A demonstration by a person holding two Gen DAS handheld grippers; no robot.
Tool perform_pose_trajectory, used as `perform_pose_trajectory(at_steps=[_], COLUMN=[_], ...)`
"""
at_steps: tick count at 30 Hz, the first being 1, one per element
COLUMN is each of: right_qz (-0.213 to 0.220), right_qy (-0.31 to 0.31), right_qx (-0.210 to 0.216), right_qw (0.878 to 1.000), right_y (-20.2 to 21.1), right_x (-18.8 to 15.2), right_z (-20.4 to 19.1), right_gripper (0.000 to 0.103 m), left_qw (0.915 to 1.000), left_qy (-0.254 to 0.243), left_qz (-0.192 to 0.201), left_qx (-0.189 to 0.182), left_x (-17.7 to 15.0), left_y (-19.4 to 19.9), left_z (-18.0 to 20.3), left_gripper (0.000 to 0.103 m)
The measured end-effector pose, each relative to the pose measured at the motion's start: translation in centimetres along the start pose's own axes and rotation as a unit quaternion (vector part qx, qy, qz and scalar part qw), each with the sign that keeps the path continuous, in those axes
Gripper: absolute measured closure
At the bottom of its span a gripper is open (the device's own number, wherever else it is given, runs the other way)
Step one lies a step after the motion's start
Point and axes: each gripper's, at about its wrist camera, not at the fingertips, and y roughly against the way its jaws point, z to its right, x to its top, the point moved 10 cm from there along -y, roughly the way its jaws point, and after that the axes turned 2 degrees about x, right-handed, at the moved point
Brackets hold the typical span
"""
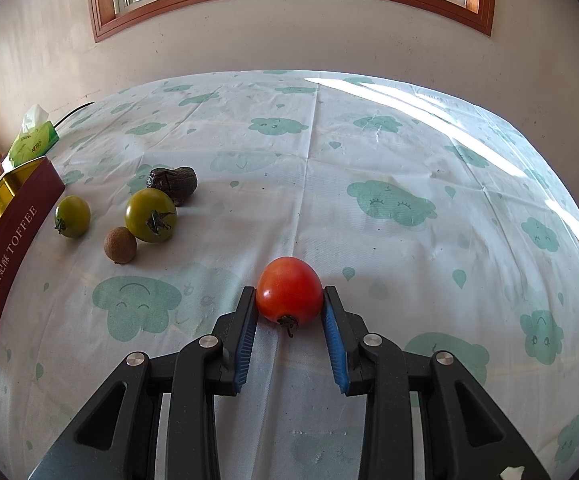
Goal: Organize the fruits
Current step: 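Carry the dark brown fruit into the tin tray with the left tool and release, then carry the red tomato into the tin tray with the right tool and release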
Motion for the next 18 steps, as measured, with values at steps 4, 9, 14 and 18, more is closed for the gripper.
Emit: perform_pose_trajectory(at_steps=[4, 9, 14, 18], right_qz=[0.0, 0.0, 0.0, 0.0], right_qy=[0.0, 0.0, 0.0, 0.0], right_qx=[0.0, 0.0, 0.0, 0.0], right_qw=[1.0, 1.0, 1.0, 1.0], right_y=[0.0, 0.0, 0.0, 0.0], right_x=[0.0, 0.0, 0.0, 0.0], right_z=[0.0, 0.0, -0.1, -0.1], right_gripper=[0.072, 0.072, 0.072, 0.072], left_qw=[1.0, 1.0, 0.9999, 0.9997], left_qy=[-0.005, -0.003, -0.012, -0.008], left_qz=[0.001, 0.001, 0.009, 0.023], left_qx=[0.001, 0.004, 0.007, 0.007], left_x=[0.0, -0.1, 0.0, 0.3], left_y=[0.0, 0.0, 1.0, 2.1], left_z=[0.1, 0.0, 0.0, -0.2], left_gripper=[0.064, 0.063, 0.059, 0.052])
